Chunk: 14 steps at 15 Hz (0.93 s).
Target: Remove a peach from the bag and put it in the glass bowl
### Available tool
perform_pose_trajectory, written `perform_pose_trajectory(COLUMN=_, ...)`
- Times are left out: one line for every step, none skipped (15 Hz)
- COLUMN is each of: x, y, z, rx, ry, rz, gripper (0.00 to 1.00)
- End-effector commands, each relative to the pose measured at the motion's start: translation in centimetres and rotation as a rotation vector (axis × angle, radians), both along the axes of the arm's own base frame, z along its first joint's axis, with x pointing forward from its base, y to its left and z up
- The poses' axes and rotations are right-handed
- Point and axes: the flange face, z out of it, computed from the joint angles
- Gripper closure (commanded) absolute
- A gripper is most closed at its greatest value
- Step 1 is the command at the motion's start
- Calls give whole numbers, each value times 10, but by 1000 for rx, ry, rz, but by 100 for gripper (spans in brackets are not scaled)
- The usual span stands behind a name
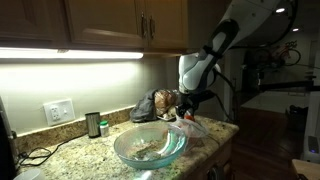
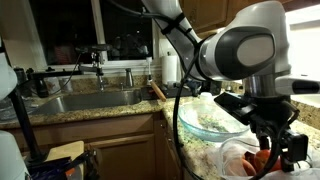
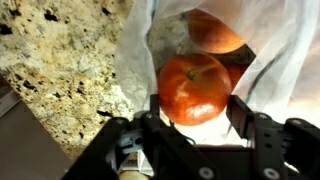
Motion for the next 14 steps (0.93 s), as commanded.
perform_pose_trajectory(x=-14, y=8, z=15, rx=-13, ry=-34, rz=7, gripper=57)
perform_pose_trajectory(x=-13, y=9, z=15, rx=-15, ry=-34, rz=10, gripper=57)
perform_pose_trajectory(x=-13, y=9, z=16, rx=-17, ry=-35, rz=13, gripper=57)
perform_pose_trajectory(x=-12, y=11, z=16, rx=-18, ry=-35, rz=16, gripper=57)
perform_pose_trajectory(x=-12, y=12, z=17, rx=-19, ry=-36, rz=18, gripper=57)
perform_pose_trajectory(x=-12, y=13, z=19, rx=-20, ry=-39, rz=20, gripper=57)
perform_pose_trajectory(x=-12, y=13, z=20, rx=-22, ry=-40, rz=22, gripper=57)
perform_pose_trajectory(x=-12, y=14, z=21, rx=-23, ry=-42, rz=24, gripper=57)
perform_pose_trajectory(x=-12, y=14, z=22, rx=-24, ry=-43, rz=26, gripper=57)
perform_pose_trajectory(x=-12, y=14, z=22, rx=-24, ry=-43, rz=27, gripper=57)
perform_pose_trajectory(x=-12, y=15, z=22, rx=-25, ry=-43, rz=28, gripper=57)
perform_pose_trajectory(x=-12, y=15, z=22, rx=-25, ry=-41, rz=28, gripper=57)
perform_pose_trajectory(x=-12, y=15, z=22, rx=-23, ry=-40, rz=26, gripper=52)
perform_pose_trajectory(x=-12, y=15, z=22, rx=-22, ry=-40, rz=26, gripper=8)
